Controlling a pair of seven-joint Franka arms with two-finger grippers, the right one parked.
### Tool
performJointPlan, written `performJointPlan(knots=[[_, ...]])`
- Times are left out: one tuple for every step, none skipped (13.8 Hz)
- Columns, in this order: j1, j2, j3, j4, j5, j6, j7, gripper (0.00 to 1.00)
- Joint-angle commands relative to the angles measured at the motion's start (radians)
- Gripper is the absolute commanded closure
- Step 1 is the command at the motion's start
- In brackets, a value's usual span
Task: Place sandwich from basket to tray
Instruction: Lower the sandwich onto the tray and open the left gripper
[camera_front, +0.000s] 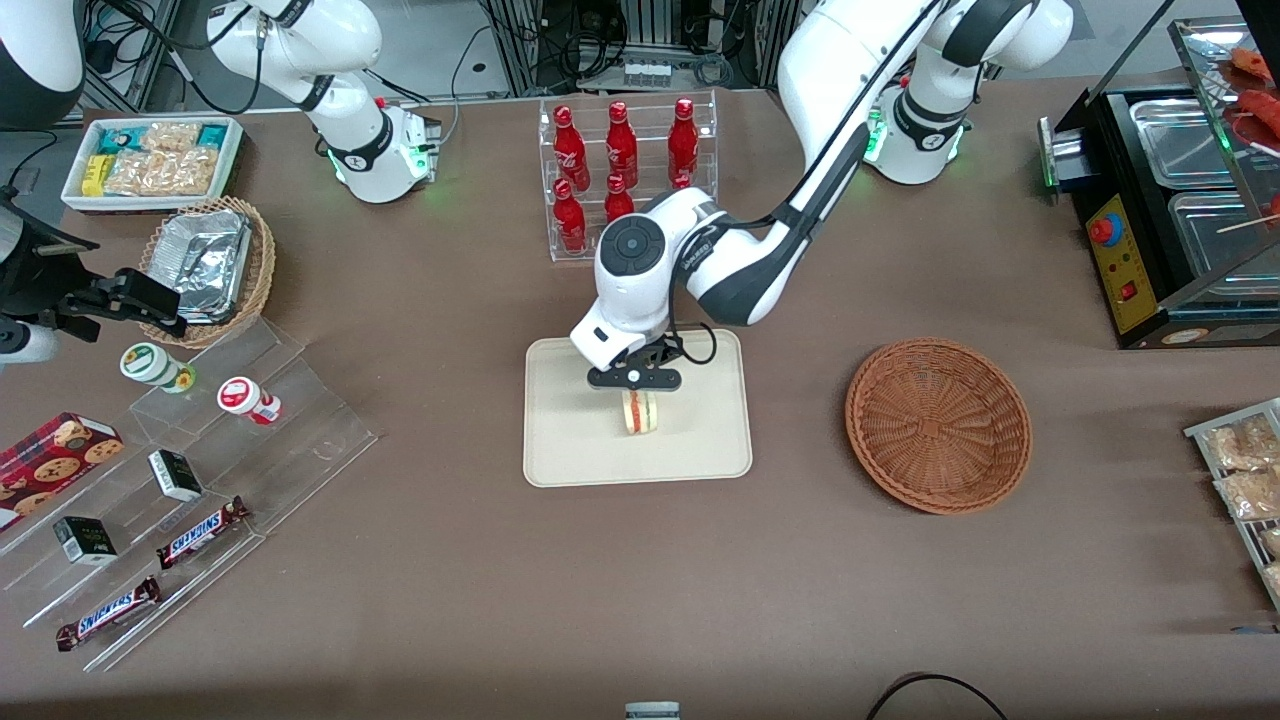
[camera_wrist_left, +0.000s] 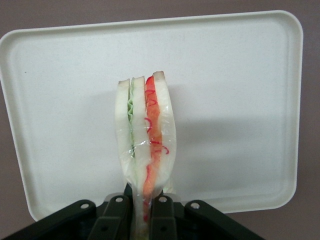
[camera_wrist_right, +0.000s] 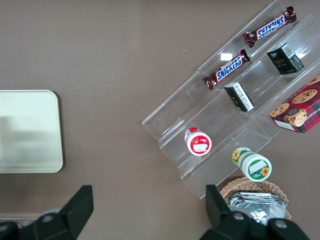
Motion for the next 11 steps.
performJointPlan(knots=[[-0.011, 0.038, 0.007, 0.033, 0.002, 0.021, 0.017, 0.85], [-0.014, 0.046, 0.007, 0.033, 0.003, 0.022, 0.017, 0.85], [-0.016, 0.056, 0.007, 0.033, 0.003, 0.022, 0.017, 0.84], [-0.017, 0.063, 0.007, 0.033, 0.003, 0.024, 0.017, 0.84], [-0.017, 0.066, 0.007, 0.033, 0.003, 0.024, 0.017, 0.84], [-0.019, 0.073, 0.007, 0.033, 0.003, 0.025, 0.017, 0.84], [-0.019, 0.076, 0.007, 0.034, 0.003, 0.027, 0.017, 0.83], [-0.019, 0.078, 0.007, 0.036, 0.003, 0.033, 0.016, 0.82], [-0.022, 0.075, 0.007, 0.036, 0.003, 0.036, 0.017, 0.81], [-0.025, 0.077, 0.007, 0.036, 0.003, 0.038, 0.016, 0.79], [-0.025, 0.084, 0.007, 0.036, 0.003, 0.054, 0.016, 0.78]])
